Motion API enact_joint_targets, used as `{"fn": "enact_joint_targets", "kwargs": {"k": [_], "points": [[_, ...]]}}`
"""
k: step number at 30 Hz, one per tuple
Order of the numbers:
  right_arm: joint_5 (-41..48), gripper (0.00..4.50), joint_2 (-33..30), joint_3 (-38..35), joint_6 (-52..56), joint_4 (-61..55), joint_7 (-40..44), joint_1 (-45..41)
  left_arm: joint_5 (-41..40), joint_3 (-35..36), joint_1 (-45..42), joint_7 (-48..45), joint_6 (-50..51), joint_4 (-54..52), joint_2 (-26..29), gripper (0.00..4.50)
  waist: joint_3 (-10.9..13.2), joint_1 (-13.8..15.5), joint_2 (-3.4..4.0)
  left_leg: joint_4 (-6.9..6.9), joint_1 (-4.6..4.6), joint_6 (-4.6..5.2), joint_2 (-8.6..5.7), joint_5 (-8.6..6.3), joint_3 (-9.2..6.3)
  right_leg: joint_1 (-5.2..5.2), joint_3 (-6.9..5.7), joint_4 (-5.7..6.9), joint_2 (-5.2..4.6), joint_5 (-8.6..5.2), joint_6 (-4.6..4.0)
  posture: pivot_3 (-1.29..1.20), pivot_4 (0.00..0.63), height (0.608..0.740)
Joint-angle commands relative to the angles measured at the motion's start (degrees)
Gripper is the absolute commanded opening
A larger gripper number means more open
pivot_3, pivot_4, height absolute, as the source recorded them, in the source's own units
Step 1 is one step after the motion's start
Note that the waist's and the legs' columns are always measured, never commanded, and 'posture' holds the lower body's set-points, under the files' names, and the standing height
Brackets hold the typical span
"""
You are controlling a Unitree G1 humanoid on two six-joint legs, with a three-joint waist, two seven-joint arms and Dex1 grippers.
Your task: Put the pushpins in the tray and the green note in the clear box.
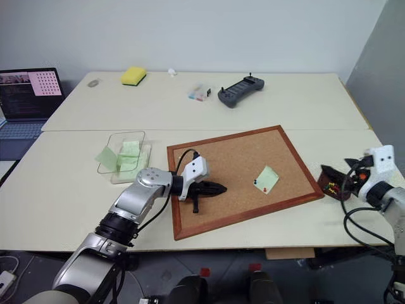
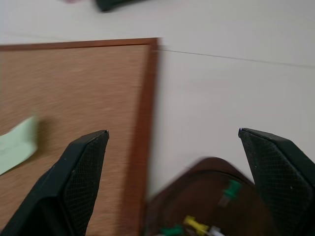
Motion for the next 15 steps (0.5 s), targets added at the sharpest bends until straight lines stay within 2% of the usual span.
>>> {"fn": "enact_joint_targets", "kwargs": {"k": [1,7,15], "points": [[-1.0,4.48,-0.5,5.1,-5.5,-7.6,6.4,0.7,1.3,-1.7,0.4,-0.4,0.5,0.6,-0.3,0.00,0.0,0.0,0.00,0.00,0.00,0.00,0.01,0.00,-0.01,0.00,0.00,0.00,0.00,0.00,0.00,0.00,0.150,0.740],[-0.7,4.48,1.6,13.7,-7.4,-12.8,11.9,0.3,1.2,-1.6,0.7,-0.7,1.2,-0.1,0.1,0.00,0.0,0.1,-0.03,-0.01,-0.03,-0.01,0.02,0.00,-0.11,-0.01,-0.07,-0.01,0.00,0.00,-0.01,0.00,0.150,0.740],[-4.3,4.48,5.0,20.2,-9.5,-3.5,13.4,-4.6,1.3,-1.5,0.5,-0.6,1.2,0.0,0.3,0.00,0.0,0.1,-0.07,-0.01,-0.01,-0.01,0.03,0.00,-0.12,-0.01,-0.07,-0.02,0.00,0.01,-0.02,0.00,0.150,0.740]]}}
